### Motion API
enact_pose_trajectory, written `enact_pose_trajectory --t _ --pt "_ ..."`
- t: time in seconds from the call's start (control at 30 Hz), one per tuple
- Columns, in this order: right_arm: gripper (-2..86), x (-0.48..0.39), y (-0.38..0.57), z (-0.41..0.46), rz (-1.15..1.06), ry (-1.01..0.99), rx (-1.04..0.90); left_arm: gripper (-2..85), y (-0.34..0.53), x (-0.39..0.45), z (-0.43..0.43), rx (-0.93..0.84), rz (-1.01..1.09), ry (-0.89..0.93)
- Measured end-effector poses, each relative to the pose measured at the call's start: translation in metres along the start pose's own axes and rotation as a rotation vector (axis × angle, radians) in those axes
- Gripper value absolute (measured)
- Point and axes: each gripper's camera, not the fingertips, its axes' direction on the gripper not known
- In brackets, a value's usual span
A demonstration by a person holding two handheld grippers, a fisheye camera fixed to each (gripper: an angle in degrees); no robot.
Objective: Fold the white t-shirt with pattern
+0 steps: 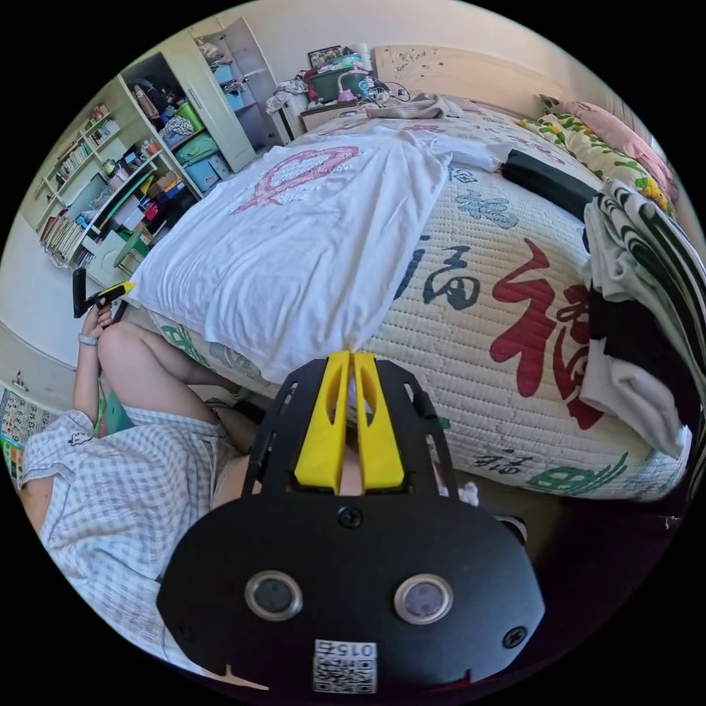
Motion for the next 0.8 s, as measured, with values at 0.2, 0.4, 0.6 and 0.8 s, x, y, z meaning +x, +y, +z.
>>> enact_pose_trajectory --t 0.2,0.4,0.6,0.8 --pt "10.9 -0.016 0.037 -0.022 0.004 0.064 0.058 -0.2 0.018 0.012 -0.007 0.030 0.043 -0.069" --pt "10.4 -0.031 0.061 -0.004 -0.014 0.104 0.009 -0.2 0.028 0.017 0.024 -0.027 0.081 -0.157" --pt "9.0 -0.046 0.073 0.036 -0.010 0.125 -0.029 0.3 0.045 0.005 0.077 -0.089 0.049 -0.183" --pt "6.8 -0.054 0.104 0.023 0.038 0.082 0.006 1.1 0.068 -0.001 0.099 -0.110 0.040 -0.200"
